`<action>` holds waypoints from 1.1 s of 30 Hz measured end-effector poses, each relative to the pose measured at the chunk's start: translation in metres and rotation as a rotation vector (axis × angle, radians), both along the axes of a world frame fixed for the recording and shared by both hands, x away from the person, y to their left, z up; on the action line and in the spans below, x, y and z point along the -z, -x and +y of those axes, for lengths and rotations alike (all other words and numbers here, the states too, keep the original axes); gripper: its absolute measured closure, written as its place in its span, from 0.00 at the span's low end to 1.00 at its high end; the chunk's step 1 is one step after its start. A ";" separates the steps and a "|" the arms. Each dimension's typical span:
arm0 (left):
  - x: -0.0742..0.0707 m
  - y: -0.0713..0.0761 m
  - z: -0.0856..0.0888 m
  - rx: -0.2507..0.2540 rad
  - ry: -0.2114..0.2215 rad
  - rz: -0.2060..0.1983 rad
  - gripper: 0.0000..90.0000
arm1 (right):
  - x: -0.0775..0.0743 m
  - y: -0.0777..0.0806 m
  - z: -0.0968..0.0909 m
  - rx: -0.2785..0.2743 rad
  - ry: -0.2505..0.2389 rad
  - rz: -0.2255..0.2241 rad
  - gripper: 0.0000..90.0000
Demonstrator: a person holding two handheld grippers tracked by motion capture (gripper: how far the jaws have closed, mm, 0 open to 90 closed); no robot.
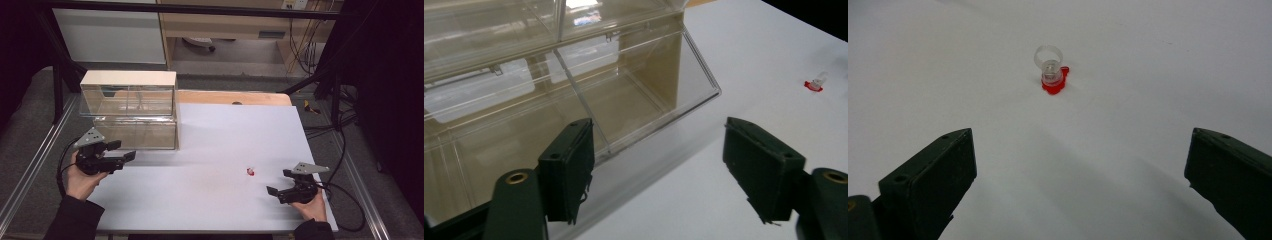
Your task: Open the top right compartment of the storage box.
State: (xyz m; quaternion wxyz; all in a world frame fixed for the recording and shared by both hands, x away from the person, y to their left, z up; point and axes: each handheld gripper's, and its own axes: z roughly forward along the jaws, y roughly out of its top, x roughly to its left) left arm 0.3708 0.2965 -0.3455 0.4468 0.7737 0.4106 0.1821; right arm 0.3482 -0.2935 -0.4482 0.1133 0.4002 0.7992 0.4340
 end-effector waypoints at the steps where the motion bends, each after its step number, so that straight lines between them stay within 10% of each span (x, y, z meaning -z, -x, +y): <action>1: -0.001 -0.001 0.000 0.000 -0.002 0.000 0.34 | 0.000 0.000 0.000 -0.001 0.002 -0.002 0.01; 33: -0.035 -0.033 0.007 -0.085 -0.021 -0.051 1.00 | 0.000 0.000 0.000 -0.001 0.009 -0.001 0.01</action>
